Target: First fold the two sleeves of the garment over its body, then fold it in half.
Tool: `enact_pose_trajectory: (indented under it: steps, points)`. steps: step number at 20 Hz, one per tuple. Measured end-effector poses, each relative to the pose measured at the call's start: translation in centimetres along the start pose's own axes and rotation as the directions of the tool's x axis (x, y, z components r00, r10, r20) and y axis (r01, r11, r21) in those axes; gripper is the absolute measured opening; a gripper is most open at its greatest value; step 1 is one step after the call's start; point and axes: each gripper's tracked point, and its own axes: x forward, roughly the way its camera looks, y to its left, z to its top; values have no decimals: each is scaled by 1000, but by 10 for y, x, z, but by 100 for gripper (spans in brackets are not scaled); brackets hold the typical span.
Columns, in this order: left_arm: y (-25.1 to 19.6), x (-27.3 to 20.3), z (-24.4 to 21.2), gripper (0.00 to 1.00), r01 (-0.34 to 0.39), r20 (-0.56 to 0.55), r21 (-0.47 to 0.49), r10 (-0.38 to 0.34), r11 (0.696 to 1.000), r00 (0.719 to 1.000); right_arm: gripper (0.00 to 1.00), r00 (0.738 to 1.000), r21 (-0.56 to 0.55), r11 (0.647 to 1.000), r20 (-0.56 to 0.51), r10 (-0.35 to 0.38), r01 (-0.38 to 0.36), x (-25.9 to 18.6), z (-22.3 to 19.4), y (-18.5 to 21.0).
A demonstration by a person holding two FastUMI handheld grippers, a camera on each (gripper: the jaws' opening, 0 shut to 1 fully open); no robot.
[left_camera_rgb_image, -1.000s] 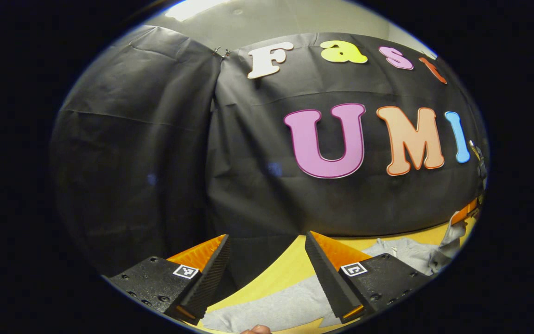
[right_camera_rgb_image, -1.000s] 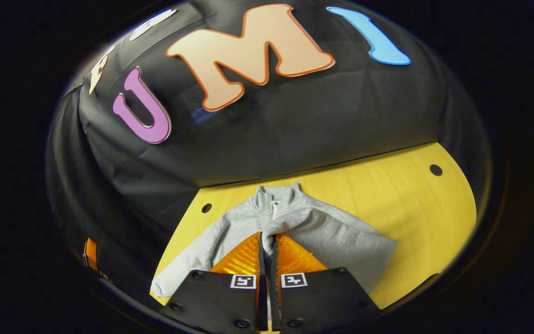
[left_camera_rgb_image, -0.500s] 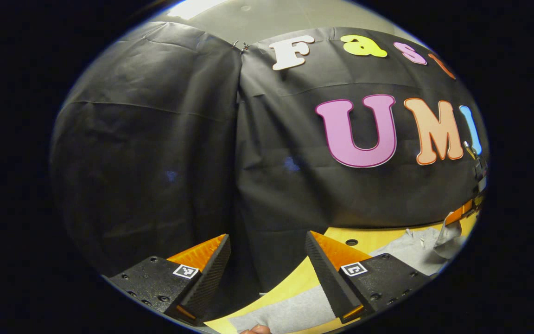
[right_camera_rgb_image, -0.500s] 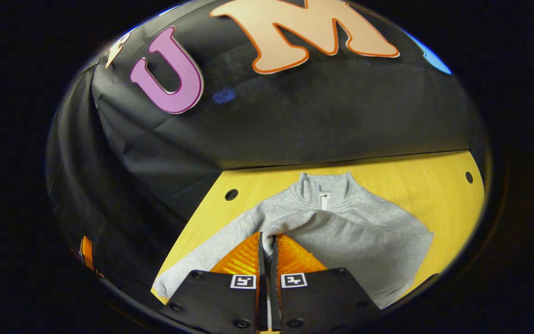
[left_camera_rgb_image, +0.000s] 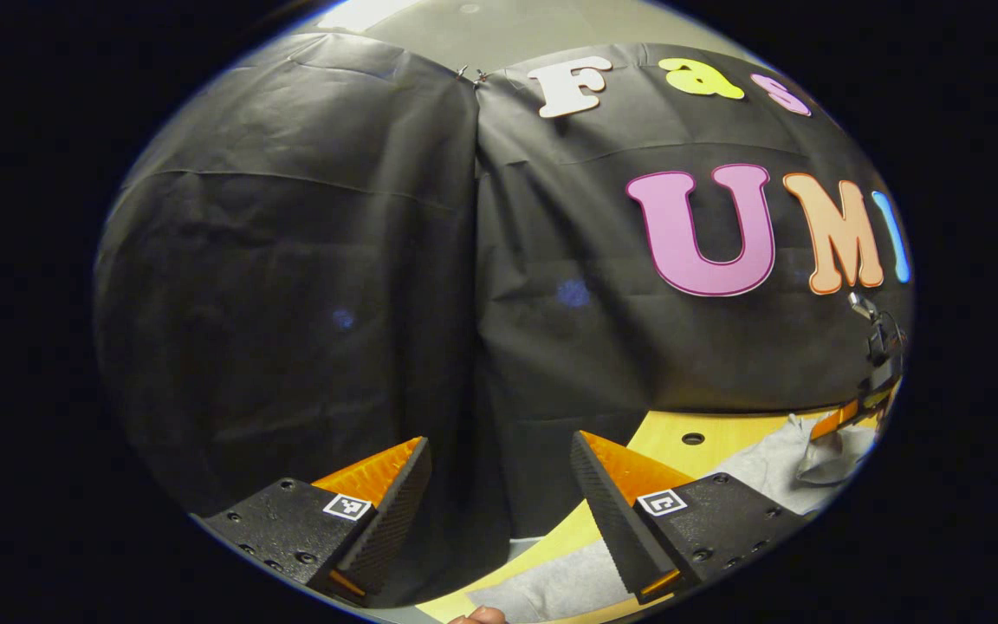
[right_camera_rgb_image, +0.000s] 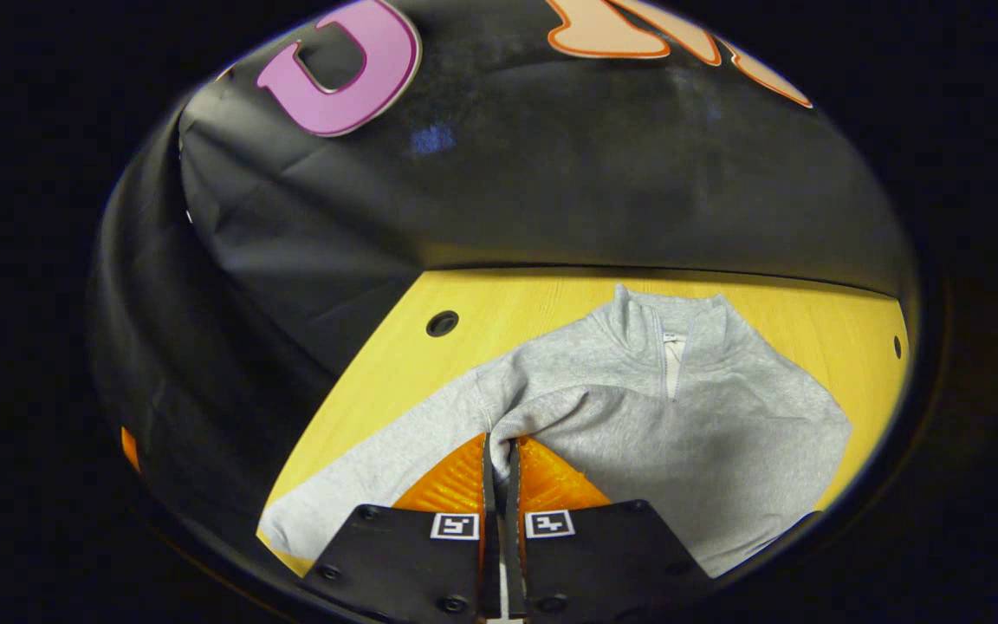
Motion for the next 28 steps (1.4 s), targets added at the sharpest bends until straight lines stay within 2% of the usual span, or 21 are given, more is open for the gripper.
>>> enact_pose_trajectory:
  steps: [1,2,5,6,7,8,9,12,13,14,15,16,17,21,22,23,24,25,26,27,28]
  points:
    - [4,-1,-3,95,-6,-5,-2,6,1000,1000,2,1000,13,1000,-23,2,-2,7,-7,3]
    - [7,-2,-4,95,-13,-10,-3,13,1000,1000,5,999,25,1000,-46,7,-6,15,-14,3]
    - [13,-4,-16,95,-24,-32,-1,24,1000,999,5,997,7,1000,-79,7,-7,27,-27,7]
    - [13,-3,-20,95,-19,-43,-1,19,1000,999,16,997,-1,1000,-79,9,-9,25,-27,7]
    - [12,-3,-24,95,-18,-52,1,18,1000,998,10,997,-6,1000,-74,15,-15,24,-26,9]
    - [12,-3,-28,100,-16,-60,4,17,1000,998,12,998,-3,999,-62,34,-34,20,-23,14]
    - [13,-3,-35,95,-19,-75,13,20,1000,997,23,997,4,998,-44,59,-59,18,-19,21]
    - [14,-3,-52,100,-22,-114,22,24,1000,993,85,991,23,991,28,131,-132,-5,2,37]
    - [13,-4,-62,100,-22,-134,23,25,999,991,82,990,11,991,55,132,-133,-11,10,37]
    - [13,-6,-70,100,-24,-154,23,27,999,988,95,988,-2,991,77,133,-133,-18,15,37]
    - [11,-8,-80,100,-23,-175,26,27,999,984,96,987,-16,992,94,130,-129,-23,19,36]
    - [8,-9,-89,95,-21,-194,30,26,999,981,96,985,-30,991,111,133,-130,-29,23,35]
    - [7,-10,-99,100,-15,-215,35,22,999,976,98,983,-44,991,125,132,-127,-36,26,35]
    - [-9,-17,-147,96,38,-309,25,-29,999,950,98,980,-64,991,156,127,-118,-62,34,26]
    - [-11,-18,-157,95,46,-338,21,-36,999,940,94,977,-52,991,164,133,-126,-69,35,26]
    - [-13,-21,-169,96,49,-367,17,-39,999,930,98,975,-47,991,179,135,-129,-76,40,25]
    - [-15,-20,-179,100,50,-391,8,-43,999,919,94,971,-47,991,198,134,-127,-86,43,23]
    - [-17,-21,-190,100,48,-418,-5,-46,999,907,98,968,-50,991,213,134,-127,-93,45,21]
    - [-16,-23,-200,96,41,-445,-17,-44,999,894,94,966,-50,991,223,132,-124,-96,45,19]
    - [-15,-23,-214,96,31,-474,-24,-38,999,879,94,965,-49,992,228,128,-120,-98,44,17]
    - [-14,-24,-225,96,19,-504,-33,-33,999,863,98,965,-47,992,232,121,-113,-100,41,13]
